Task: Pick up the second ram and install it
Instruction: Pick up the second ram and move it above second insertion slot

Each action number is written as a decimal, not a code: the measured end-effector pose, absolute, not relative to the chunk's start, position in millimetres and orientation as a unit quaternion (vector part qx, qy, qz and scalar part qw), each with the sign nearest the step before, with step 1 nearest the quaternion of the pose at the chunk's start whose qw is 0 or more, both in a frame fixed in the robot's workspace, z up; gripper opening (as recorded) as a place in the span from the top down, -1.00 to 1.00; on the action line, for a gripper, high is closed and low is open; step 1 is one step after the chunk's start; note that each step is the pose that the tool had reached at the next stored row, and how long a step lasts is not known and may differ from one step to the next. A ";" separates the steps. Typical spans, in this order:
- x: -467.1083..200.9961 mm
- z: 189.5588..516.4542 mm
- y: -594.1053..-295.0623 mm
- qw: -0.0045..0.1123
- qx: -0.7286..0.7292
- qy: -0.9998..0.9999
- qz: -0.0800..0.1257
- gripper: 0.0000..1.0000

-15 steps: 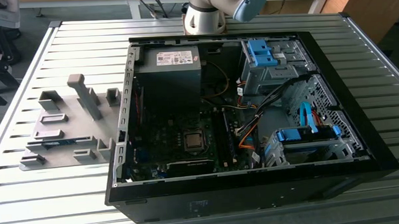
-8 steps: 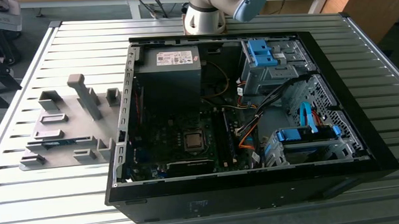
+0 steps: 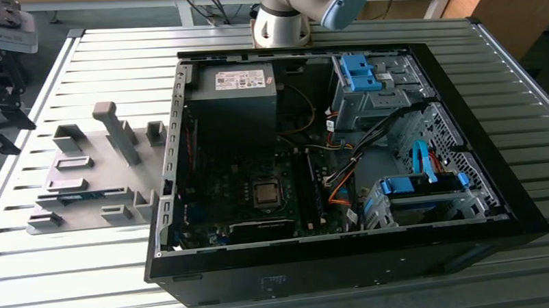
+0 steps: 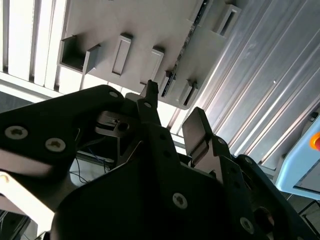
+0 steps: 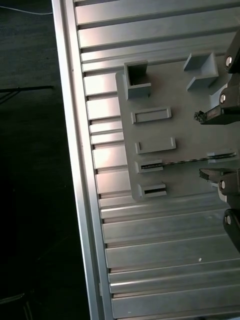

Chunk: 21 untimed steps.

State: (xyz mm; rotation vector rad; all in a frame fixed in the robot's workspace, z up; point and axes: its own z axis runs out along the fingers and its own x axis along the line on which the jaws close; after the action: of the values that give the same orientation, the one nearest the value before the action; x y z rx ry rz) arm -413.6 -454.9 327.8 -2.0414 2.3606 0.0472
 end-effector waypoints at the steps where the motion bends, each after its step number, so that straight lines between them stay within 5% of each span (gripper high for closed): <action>1: -413.7 326.1 -454.9 0.010 -0.654 0.756 0.015 0.05; 21: -413.7 309.3 -454.8 0.011 -0.654 0.756 0.015 0.05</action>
State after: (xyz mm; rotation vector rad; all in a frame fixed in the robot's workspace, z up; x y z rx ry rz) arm -413.7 -454.8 309.3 -2.0410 2.3601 0.0477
